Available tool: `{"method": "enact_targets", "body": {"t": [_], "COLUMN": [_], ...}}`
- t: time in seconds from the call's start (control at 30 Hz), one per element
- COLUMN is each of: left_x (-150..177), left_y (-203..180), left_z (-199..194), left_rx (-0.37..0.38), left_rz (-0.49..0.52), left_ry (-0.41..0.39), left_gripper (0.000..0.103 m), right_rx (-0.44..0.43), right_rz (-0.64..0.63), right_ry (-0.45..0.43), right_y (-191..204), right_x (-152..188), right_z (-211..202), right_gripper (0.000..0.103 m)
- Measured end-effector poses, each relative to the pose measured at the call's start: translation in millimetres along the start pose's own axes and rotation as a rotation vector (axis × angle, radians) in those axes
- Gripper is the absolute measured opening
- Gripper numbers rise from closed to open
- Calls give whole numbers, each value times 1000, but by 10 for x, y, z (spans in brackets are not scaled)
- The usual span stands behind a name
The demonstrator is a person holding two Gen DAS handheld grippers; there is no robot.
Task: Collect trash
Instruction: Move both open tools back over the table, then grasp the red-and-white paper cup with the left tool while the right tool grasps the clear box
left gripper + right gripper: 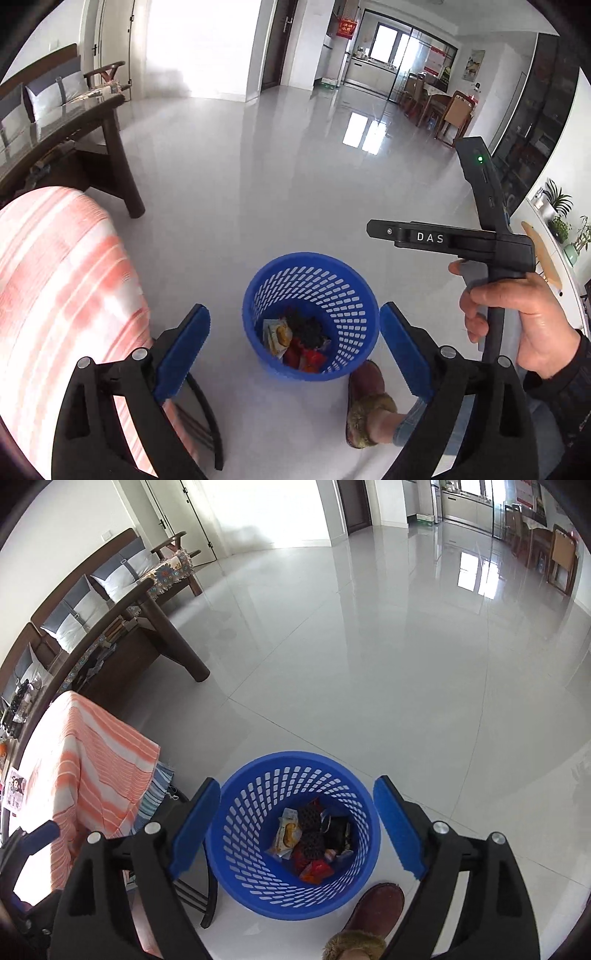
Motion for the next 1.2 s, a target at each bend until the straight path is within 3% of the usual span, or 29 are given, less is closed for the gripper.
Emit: {"method": "enact_targets", "body": {"t": [0.17, 0.37, 0.5, 0.67, 0.83, 0.87, 1.07, 1.2], "left_x": [791, 1630, 2074, 2415, 2368, 2317, 1839, 1507], "left_y": [719, 1787, 2513, 3195, 3581, 3651, 4130, 4323], "left_z": [-488, -1110, -1430, -1677, -1656, -1662, -1635, -1522], "left_rx": [-136, -299, -392, -404, -365, -351, -365, -326], "left_rz": [-63, -185, -285, -415, -445, -439, -415, -391], "left_ry": [26, 33, 37, 18, 26, 21, -32, -60], "left_gripper": [95, 95, 95, 94, 95, 95, 95, 94], "right_rx": [37, -83, -143, -138, -115, -100, -92, -91], "right_rz": [-211, -441, -576, -736, -784, -795, -796, -795], "right_ry": [-68, -56, -27, 2, 79, 55, 49, 48], "right_y": [900, 2345, 3268, 4212, 4615, 4616, 4598, 4592], "right_x": [424, 1185, 1442, 1578, 1710, 1727, 1759, 1766], "right_z": [-207, -258, -265, -70, 298, 298, 300, 302], "right_gripper": [86, 86, 86, 86, 86, 88, 91, 92]}}
Point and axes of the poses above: each gripper's, at about its wrist camera, not at the fingertips, and z roughly the way its jaws point, y to its left, x to its underside, the point moved 9 cm from there along z, roughly the way its jaws point, and after that the axes turned 15 degrees about y, right-handed, at the moved point
